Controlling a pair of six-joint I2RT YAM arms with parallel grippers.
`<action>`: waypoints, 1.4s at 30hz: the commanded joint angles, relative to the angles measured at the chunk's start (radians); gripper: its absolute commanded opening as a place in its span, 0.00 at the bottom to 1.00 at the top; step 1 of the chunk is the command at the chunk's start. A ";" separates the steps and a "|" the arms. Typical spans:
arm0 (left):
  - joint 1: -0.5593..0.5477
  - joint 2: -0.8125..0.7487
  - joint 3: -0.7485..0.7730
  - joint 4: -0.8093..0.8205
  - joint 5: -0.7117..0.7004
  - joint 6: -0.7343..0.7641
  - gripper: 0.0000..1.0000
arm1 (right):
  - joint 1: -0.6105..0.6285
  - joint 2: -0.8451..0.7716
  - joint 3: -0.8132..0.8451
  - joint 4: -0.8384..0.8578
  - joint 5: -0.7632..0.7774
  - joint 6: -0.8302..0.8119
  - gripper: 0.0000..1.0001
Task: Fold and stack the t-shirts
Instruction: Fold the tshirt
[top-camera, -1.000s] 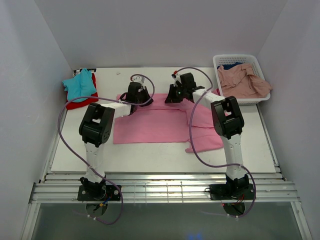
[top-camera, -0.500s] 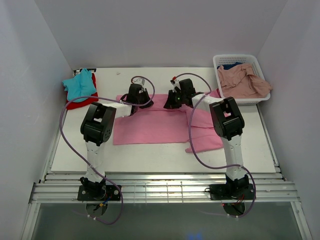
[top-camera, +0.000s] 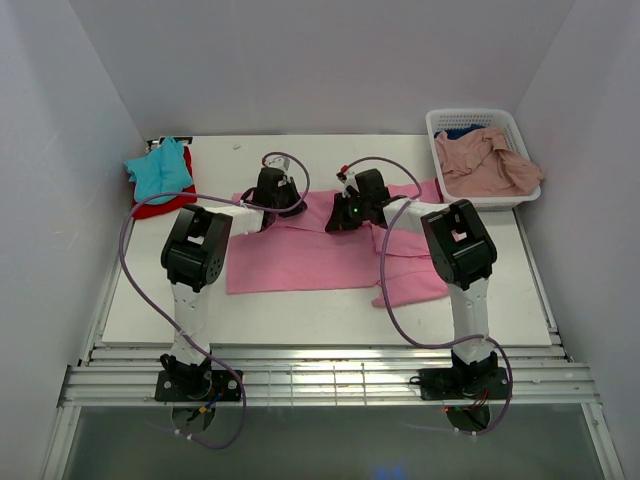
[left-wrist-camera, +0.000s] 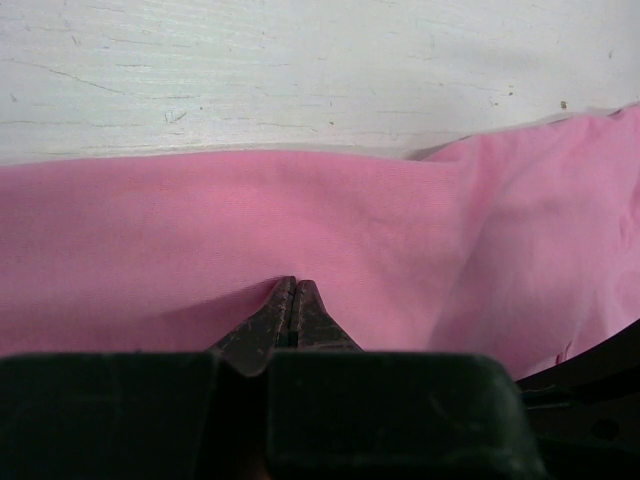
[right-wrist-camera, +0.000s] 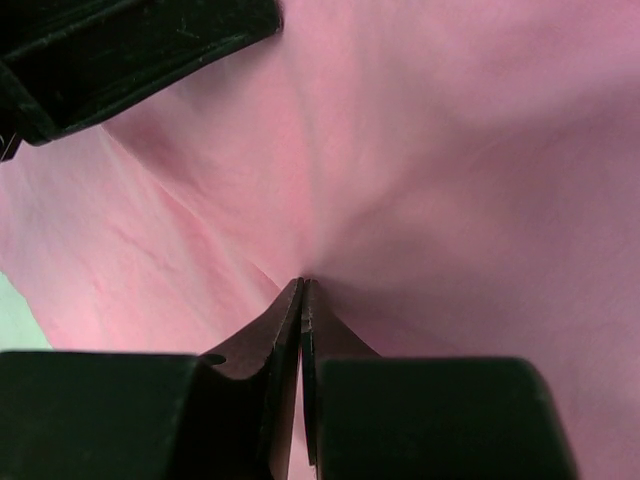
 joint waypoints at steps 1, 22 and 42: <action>-0.004 -0.011 0.000 0.011 -0.003 0.006 0.00 | 0.008 -0.036 -0.034 -0.024 0.011 -0.019 0.08; -0.004 -0.282 -0.264 0.009 -0.181 0.029 0.00 | 0.011 -0.026 -0.019 -0.033 0.024 -0.017 0.08; -0.004 -0.466 -0.430 -0.066 -0.320 -0.010 0.00 | 0.013 -0.003 0.019 -0.048 0.022 -0.011 0.08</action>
